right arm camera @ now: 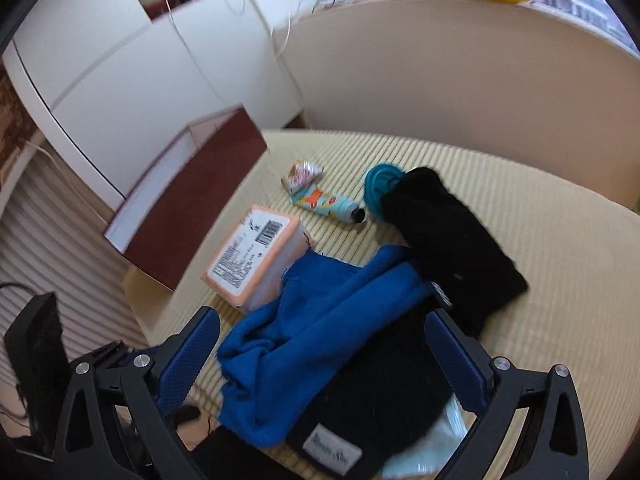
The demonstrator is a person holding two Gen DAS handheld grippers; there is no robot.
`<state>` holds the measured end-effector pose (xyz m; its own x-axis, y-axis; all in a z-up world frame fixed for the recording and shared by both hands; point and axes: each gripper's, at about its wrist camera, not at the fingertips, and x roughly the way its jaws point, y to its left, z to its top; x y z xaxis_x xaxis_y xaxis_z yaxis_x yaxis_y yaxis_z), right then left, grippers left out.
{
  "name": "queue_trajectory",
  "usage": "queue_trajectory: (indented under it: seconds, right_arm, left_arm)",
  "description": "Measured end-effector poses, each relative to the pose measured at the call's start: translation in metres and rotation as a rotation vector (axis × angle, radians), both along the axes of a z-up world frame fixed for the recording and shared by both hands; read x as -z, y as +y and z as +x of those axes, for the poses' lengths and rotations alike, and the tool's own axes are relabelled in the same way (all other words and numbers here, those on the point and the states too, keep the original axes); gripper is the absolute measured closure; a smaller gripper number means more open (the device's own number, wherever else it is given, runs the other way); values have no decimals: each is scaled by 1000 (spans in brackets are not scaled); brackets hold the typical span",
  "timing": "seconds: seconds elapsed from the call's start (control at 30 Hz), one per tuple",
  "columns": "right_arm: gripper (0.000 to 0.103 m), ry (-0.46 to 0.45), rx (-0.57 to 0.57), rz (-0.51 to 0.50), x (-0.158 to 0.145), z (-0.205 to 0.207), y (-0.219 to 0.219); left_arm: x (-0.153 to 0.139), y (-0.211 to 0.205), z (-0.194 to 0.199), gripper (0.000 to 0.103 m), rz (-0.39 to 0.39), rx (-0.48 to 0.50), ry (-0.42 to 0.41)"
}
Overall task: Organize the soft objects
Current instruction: 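Move both tools down toward the blue towel on the black glove, then close both tools on the blue towel and lift it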
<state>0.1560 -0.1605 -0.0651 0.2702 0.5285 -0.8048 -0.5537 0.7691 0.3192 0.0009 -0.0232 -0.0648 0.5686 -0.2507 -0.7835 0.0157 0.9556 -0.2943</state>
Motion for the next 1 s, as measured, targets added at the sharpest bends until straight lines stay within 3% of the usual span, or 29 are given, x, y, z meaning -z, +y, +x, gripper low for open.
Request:
queue_trajectory:
  seconds: [0.13, 0.37, 0.47, 0.63, 0.67, 0.7, 0.73, 0.83, 1.0]
  right_arm:
    - [12, 62, -10, -83, 24, 23, 19]
    - [13, 93, -47, -164, 46, 32, 36]
    - [18, 91, -75, -174, 48, 29, 40]
    - [46, 93, -114, -201, 52, 25, 47]
    - [47, 85, -121, -208, 54, 25, 50]
    - [54, 68, -131, -224, 55, 23, 52]
    - [67, 57, -132, -236, 55, 23, 53]
    - [87, 62, -112, -228, 54, 26, 46]
    - [97, 64, -74, -165, 41, 27, 30]
  left_arm:
    - [10, -10, 7, 24, -8, 15, 18]
    - [24, -15, 22, 26, -22, 15, 45]
    - [27, -18, 29, 37, -35, 21, 48]
    - [30, -18, 36, 57, -55, 20, 48]
    - [30, -17, 37, 63, -59, 16, 45]
    - [30, -16, 39, 72, -60, 15, 42]
    - [29, -17, 40, 75, -55, 14, 39]
    - [29, -15, 43, 87, -52, 4, 25]
    - [20, -12, 39, 90, -58, 4, -9]
